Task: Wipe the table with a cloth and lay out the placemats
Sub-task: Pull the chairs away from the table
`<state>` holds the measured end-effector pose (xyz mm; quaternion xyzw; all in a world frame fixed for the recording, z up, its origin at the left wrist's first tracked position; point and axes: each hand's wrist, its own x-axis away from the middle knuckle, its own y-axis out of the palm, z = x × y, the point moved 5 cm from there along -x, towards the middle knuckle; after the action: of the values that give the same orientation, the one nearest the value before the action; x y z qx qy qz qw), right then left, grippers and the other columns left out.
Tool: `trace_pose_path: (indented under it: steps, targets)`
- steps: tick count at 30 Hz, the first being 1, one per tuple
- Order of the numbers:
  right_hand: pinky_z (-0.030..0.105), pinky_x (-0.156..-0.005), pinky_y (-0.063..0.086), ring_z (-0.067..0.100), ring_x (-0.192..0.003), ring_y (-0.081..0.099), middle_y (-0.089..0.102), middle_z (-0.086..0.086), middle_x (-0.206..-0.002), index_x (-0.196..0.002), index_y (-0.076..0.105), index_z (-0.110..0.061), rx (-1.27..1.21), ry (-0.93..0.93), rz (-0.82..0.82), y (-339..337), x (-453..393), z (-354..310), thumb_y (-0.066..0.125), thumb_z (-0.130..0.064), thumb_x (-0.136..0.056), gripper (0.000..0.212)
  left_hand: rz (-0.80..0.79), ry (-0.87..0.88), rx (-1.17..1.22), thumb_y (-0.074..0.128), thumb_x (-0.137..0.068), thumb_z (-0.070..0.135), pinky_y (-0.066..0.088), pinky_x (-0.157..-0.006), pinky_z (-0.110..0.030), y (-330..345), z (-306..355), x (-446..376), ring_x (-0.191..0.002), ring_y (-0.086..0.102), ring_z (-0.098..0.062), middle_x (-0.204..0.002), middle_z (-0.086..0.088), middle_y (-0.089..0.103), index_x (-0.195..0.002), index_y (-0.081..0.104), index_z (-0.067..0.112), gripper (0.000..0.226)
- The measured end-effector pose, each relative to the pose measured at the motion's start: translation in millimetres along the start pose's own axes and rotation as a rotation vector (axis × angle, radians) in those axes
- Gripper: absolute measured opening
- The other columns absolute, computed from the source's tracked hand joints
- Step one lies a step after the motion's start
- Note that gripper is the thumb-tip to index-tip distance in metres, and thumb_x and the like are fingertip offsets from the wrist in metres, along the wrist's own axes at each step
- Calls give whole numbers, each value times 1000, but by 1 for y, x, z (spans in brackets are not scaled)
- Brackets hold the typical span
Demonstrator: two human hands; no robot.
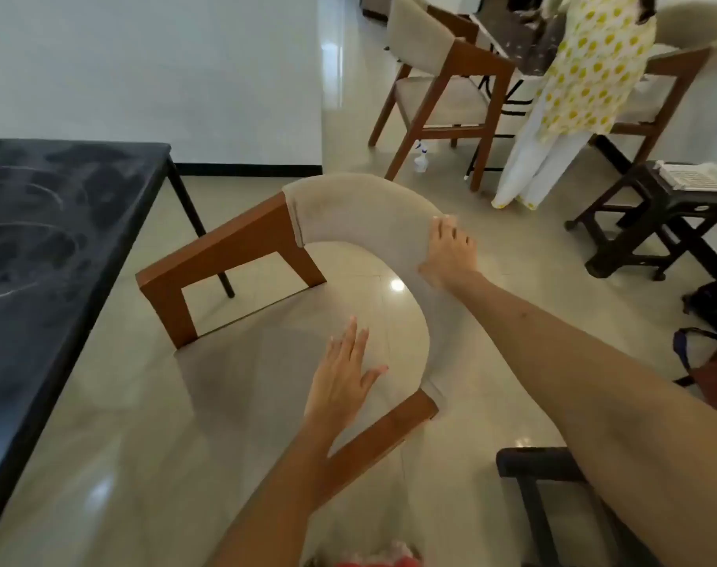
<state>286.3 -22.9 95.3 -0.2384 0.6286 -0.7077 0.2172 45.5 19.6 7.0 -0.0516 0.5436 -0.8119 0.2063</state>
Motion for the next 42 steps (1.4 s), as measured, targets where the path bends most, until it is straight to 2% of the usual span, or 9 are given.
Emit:
trace_pose_path:
  steps: [3, 5, 8, 12, 17, 30, 36, 40, 42]
  targets:
    - [50, -90, 45, 39, -124, 38, 16, 12, -153, -152, 2, -10, -42, 63, -21, 3, -4, 11, 58, -23, -89, 86, -45, 44, 147, 29, -92, 67, 53, -80, -27, 3, 9, 35, -97, 67, -12, -124, 1, 64, -135, 47, 25, 63]
    - [48, -86, 47, 40, -117, 44, 20, 14, -149, -153, -6, -16, -86, 77, -60, 6, -7, 16, 60, -24, -88, 92, -140, 85, 146, 35, -89, 72, 52, -69, -24, 7, 12, 62, -78, 68, -10, -99, 9, 72, -121, 59, 27, 61]
    - [47, -86, 48, 40, -114, 50, 35, 19, -137, -153, -7, -25, -213, 129, -111, 7, -13, 26, 68, -33, -83, 103, -148, 111, 39, 42, -84, 76, 48, -56, -20, 14, 8, 96, -66, 64, -6, -83, 13, 69, -117, 55, 27, 60]
    - [45, -89, 48, 36, -115, 56, 53, 15, -128, -147, 21, -15, -468, 259, -108, 10, -17, 39, 79, -38, -73, 97, -121, -17, -56, 49, -81, 69, 48, -54, -24, 24, -2, 117, -68, 65, -11, -86, 13, 68, -114, 49, 30, 52]
    - [50, -89, 52, 40, -109, 60, 59, 19, -121, -131, 43, -2, -462, 324, -69, 14, -22, 43, 82, -33, -70, 79, -273, -94, -55, 46, -86, 64, 48, -68, -36, 25, -6, 117, -82, 61, -23, -96, 2, 65, -113, 47, 21, 50]
    - [48, -88, 50, 42, -105, 61, 63, 21, -115, -124, 53, -1, -389, 358, -88, 16, 24, 42, 79, -41, -73, 70, -358, -10, -45, 46, -87, 59, 41, -71, -36, 3, -20, 144, -83, 59, -27, -98, -4, 63, -109, 46, 17, 47]
    - [48, -91, 47, 44, -111, 58, 60, 25, -120, -126, 47, 3, -433, 407, -82, 15, 65, 31, 76, -35, -79, 67, -304, 146, -250, 48, -77, 71, 28, -47, -18, -18, -50, 169, -51, 52, -3, -65, 16, 57, -85, 37, 31, 42]
    - [47, -92, 45, 44, -115, 56, 58, 26, -122, -124, 44, 7, -468, 450, -108, 11, 95, 16, 72, -30, -83, 62, -401, 117, -297, 50, -72, 74, 41, -47, -20, -26, -84, 184, -53, 56, -8, -67, 14, 59, -83, 38, 31, 46]
    - [47, -92, 45, 45, -115, 55, 57, 28, -123, -123, 43, 9, -481, 434, -127, 11, 109, 8, 70, -30, -85, 62, -439, 71, -296, 49, -75, 73, 47, -55, -24, -37, -97, 191, -63, 60, -11, -77, 11, 61, -87, 41, 30, 45]
